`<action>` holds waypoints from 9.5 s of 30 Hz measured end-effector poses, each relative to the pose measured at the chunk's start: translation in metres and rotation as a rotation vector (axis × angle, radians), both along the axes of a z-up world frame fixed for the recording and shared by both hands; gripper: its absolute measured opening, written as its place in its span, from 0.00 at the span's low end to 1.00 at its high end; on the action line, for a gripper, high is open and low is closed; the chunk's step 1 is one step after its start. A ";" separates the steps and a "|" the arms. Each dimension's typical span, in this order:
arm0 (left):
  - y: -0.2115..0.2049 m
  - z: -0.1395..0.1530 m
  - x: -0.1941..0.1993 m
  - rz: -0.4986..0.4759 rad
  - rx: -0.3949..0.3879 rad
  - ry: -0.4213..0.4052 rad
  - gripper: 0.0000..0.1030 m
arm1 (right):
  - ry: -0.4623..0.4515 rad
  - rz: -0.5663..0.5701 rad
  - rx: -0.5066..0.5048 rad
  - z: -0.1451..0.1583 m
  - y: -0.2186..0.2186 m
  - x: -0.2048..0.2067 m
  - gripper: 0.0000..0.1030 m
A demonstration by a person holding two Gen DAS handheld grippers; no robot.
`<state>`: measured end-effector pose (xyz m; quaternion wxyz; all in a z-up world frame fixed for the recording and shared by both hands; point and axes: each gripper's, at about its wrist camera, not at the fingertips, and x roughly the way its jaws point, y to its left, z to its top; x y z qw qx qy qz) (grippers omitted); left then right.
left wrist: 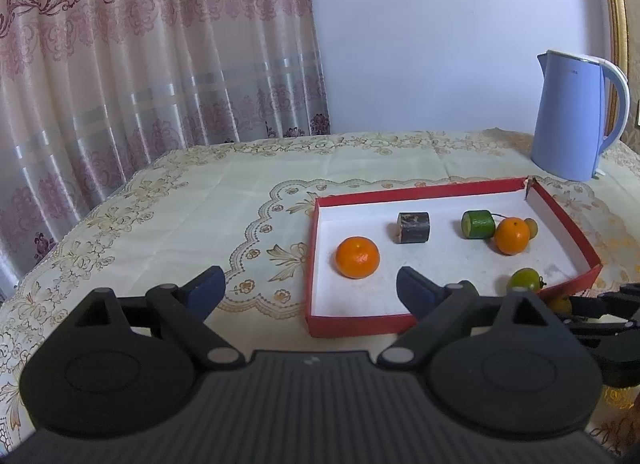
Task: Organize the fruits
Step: 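Lower the yellow pear into the tray and open the right gripper, then move the left gripper toward the dark log piece beside the tray, then lower the open left gripper around the dark log piece, then close the left gripper on the dark log piece, then lift the log piece with the left gripper while the right gripper closes on the green round fruit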
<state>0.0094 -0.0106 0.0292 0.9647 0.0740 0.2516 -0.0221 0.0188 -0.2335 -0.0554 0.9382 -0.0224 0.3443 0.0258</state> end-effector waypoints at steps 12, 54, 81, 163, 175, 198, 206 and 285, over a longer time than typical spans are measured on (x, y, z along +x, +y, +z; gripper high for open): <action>0.000 0.000 -0.003 -0.004 0.002 -0.002 0.89 | -0.125 -0.034 -0.002 0.043 -0.006 -0.004 0.29; -0.005 0.013 -0.016 -0.026 0.002 -0.037 0.93 | -0.216 -0.175 0.021 0.058 0.007 -0.015 0.79; -0.005 -0.012 -0.008 -0.036 -0.034 0.048 0.95 | -0.201 -0.163 -0.025 0.046 0.016 -0.036 0.89; -0.043 -0.034 0.010 -0.066 -0.006 0.097 1.00 | -0.034 -0.299 0.031 -0.017 -0.029 0.004 1.00; -0.028 -0.043 0.007 -0.097 -0.015 0.101 1.00 | -0.034 -0.299 0.032 -0.017 -0.029 0.004 1.00; -0.050 -0.065 0.029 -0.103 0.006 0.202 0.94 | -0.180 -0.213 -0.190 0.023 0.001 -0.062 1.00; -0.062 -0.071 0.034 -0.103 0.032 0.209 0.93 | -0.144 -0.187 -0.142 0.024 0.003 -0.062 1.00; -0.039 0.003 0.063 -0.099 -0.004 0.089 0.30 | -0.033 0.128 -0.008 -0.004 0.069 -0.026 0.33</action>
